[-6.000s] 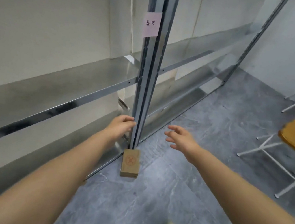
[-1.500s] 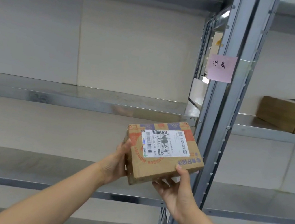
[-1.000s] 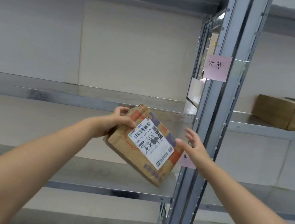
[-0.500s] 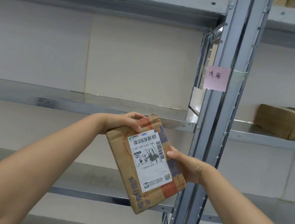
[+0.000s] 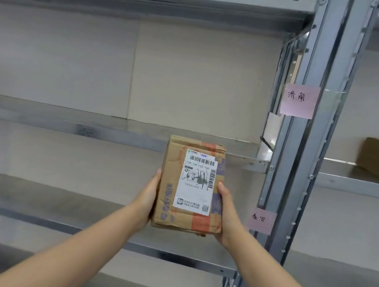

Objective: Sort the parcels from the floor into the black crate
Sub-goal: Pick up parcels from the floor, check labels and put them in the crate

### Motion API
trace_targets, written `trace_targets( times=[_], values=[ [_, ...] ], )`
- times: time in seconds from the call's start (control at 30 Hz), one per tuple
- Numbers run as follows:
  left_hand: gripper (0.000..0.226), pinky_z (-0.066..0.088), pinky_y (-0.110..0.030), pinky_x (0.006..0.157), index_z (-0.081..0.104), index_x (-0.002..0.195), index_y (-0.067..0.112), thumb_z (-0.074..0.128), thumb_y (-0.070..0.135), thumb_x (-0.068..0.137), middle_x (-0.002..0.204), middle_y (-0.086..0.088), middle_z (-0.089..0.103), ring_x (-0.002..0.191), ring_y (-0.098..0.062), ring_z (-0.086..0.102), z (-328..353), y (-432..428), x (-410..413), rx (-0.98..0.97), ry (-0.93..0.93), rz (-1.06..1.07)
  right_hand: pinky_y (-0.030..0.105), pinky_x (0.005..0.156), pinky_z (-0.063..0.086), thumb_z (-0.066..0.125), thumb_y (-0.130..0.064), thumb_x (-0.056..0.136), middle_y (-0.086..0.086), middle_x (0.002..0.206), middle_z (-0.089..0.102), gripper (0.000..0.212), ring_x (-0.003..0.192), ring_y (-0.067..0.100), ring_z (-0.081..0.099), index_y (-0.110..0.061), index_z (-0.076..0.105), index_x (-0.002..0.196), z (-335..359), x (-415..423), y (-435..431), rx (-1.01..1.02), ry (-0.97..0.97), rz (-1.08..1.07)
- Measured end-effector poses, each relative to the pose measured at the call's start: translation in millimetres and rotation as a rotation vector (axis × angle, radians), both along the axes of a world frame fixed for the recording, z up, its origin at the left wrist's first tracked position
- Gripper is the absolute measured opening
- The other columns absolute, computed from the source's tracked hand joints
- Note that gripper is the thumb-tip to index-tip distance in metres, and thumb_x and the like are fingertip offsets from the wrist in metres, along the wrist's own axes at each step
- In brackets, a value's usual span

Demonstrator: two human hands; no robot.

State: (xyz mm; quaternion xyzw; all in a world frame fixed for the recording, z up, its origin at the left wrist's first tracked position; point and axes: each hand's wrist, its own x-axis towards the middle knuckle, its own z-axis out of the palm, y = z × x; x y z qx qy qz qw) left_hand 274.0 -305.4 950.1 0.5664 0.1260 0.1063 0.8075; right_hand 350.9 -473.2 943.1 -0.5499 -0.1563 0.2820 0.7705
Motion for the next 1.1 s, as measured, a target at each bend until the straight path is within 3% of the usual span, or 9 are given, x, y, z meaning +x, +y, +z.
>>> trace_targets(
  times=[0.17, 0.27, 0.37, 0.53, 0.6, 0.67, 0.77, 0.97, 1.1],
  values=[
    [0.061, 0.058, -0.030, 0.059, 0.073, 0.094, 0.019, 0.025, 0.056, 0.096, 0.092, -0.009, 0.075, 0.081, -0.024, 0.073, -9, 33, -31, -0.044, -0.033, 0.079, 0.042, 0.088, 0.052, 0.026, -0.057, 0.095, 0.005, 0.105, 0.073, 0.053, 0.093, 0.023, 0.070, -0.026, 0.069, 0.101, -8, -26, 41, -0.035, -0.013, -0.030],
    [0.058, 0.059, -0.032, 0.063, 0.072, 0.097, 0.019, 0.027, 0.056, 0.096, 0.097, -0.010, 0.075, 0.085, -0.026, 0.072, -11, 60, -59, -0.017, -0.038, 0.151, 0.031, 0.075, 0.057, 0.024, -0.054, 0.097, -0.002, 0.097, 0.075, 0.052, 0.086, 0.016, 0.071, -0.025, 0.066, 0.107, -7, -46, 71, -0.050, -0.080, 0.010],
    [0.059, 0.058, -0.031, 0.058, 0.077, 0.084, 0.023, 0.029, 0.054, 0.096, 0.093, -0.009, 0.075, 0.082, -0.024, 0.073, -16, 89, -96, 0.015, -0.029, 0.242, 0.023, 0.061, 0.057, 0.023, -0.052, 0.098, -0.004, 0.098, 0.075, 0.053, 0.086, 0.012, 0.072, -0.021, 0.058, 0.123, -10, -71, 108, -0.024, -0.128, 0.062],
    [0.038, 0.055, -0.026, 0.057, 0.069, 0.092, 0.022, 0.040, 0.047, 0.096, 0.084, -0.002, 0.076, 0.074, -0.017, 0.073, -22, 161, -181, 0.139, 0.020, 0.469, 0.036, 0.074, 0.059, 0.024, -0.051, 0.099, 0.009, 0.122, 0.066, 0.055, 0.106, 0.027, 0.065, -0.019, 0.048, 0.136, -21, -140, 195, -0.012, -0.129, 0.199],
    [0.033, 0.057, -0.030, 0.064, 0.069, 0.098, 0.022, 0.044, 0.043, 0.096, 0.090, -0.004, 0.076, 0.081, -0.020, 0.073, -23, 192, -219, 0.145, 0.009, 0.519, 0.049, 0.091, 0.052, 0.025, -0.051, 0.098, 0.009, 0.126, 0.063, 0.054, 0.112, 0.031, 0.062, -0.021, 0.047, 0.137, -25, -172, 230, -0.009, -0.116, 0.242],
    [0.032, 0.058, -0.035, 0.071, 0.064, 0.115, 0.021, 0.042, 0.036, 0.098, 0.102, -0.010, 0.073, 0.093, -0.026, 0.070, -22, 220, -255, 0.131, -0.022, 0.542, 0.052, 0.096, 0.048, 0.025, -0.051, 0.099, 0.007, 0.125, 0.064, 0.053, 0.112, 0.030, 0.062, -0.021, 0.048, 0.136, -30, -202, 263, -0.012, -0.130, 0.271],
    [0.032, 0.059, -0.034, 0.067, 0.062, 0.119, 0.022, 0.041, 0.036, 0.099, 0.106, -0.010, 0.073, 0.092, -0.026, 0.070, -23, 260, -308, 0.121, -0.038, 0.568, 0.045, 0.088, 0.054, 0.024, -0.051, 0.099, 0.008, 0.124, 0.065, 0.053, 0.109, 0.030, 0.064, -0.021, 0.050, 0.134, -34, -249, 312, -0.012, -0.122, 0.315],
    [0.033, 0.056, -0.028, 0.053, 0.064, 0.108, 0.026, 0.038, 0.045, 0.098, 0.089, -0.002, 0.076, 0.077, -0.020, 0.073, -27, 344, -382, 0.165, 0.000, 0.624, 0.023, 0.048, 0.053, 0.025, -0.056, 0.096, 0.009, 0.121, 0.067, 0.057, 0.095, 0.031, 0.066, -0.023, 0.053, 0.132, -38, -321, 399, -0.021, -0.069, 0.373],
    [0.040, 0.058, -0.034, 0.065, 0.059, 0.119, 0.028, 0.033, 0.050, 0.098, 0.096, -0.001, 0.075, 0.086, -0.021, 0.073, -41, 395, -416, 0.165, 0.051, 0.635, 0.029, 0.057, 0.056, 0.028, -0.056, 0.096, 0.006, 0.108, 0.073, 0.055, 0.088, 0.024, 0.071, -0.022, 0.061, 0.124, -49, -353, 450, -0.028, -0.010, 0.377]
  ],
)
